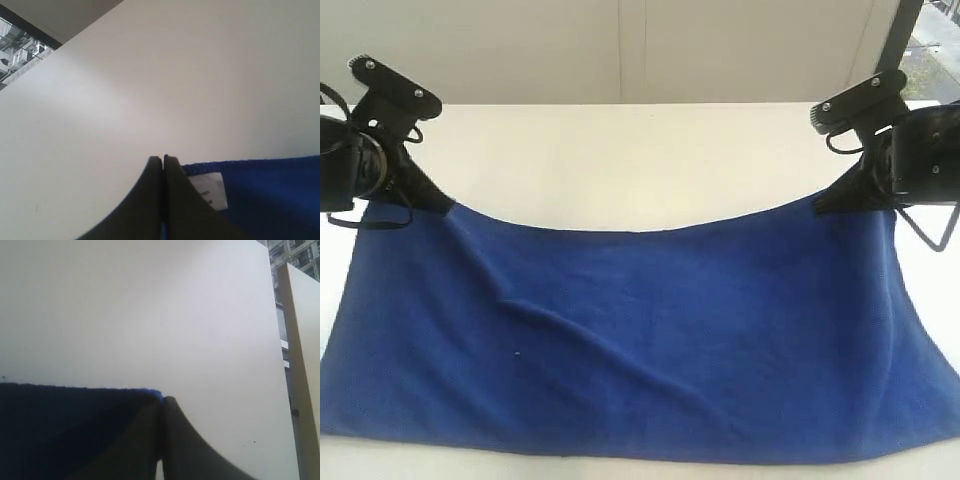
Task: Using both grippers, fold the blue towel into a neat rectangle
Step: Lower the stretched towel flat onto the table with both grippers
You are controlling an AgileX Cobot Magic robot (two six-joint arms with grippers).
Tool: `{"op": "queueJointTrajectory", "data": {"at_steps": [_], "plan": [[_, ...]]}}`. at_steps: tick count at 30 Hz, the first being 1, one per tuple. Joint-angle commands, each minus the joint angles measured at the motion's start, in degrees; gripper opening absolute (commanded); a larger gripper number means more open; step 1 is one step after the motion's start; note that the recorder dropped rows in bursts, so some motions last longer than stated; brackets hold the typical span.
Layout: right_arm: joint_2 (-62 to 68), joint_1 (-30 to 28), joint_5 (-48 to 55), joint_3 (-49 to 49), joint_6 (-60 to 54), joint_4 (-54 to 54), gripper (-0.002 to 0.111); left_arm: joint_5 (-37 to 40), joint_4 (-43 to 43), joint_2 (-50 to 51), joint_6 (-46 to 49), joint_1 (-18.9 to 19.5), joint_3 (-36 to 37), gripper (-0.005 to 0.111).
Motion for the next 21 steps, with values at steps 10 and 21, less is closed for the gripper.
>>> {"op": "queueJointTrajectory", "data": {"at_steps": [10,21], "plan": [[10.26,-5.23,-0.54,-7.62,0.66,-5.32,0.0,6.26,3.7,11.03,-0.79,0.29,-9.66,0.0],[17.04,-5.89,-2.14,-13.88,0.66,-7.38,0.0,5.72,3.66,17.55,-0.89,2.99,-14.9,0.0]]}}
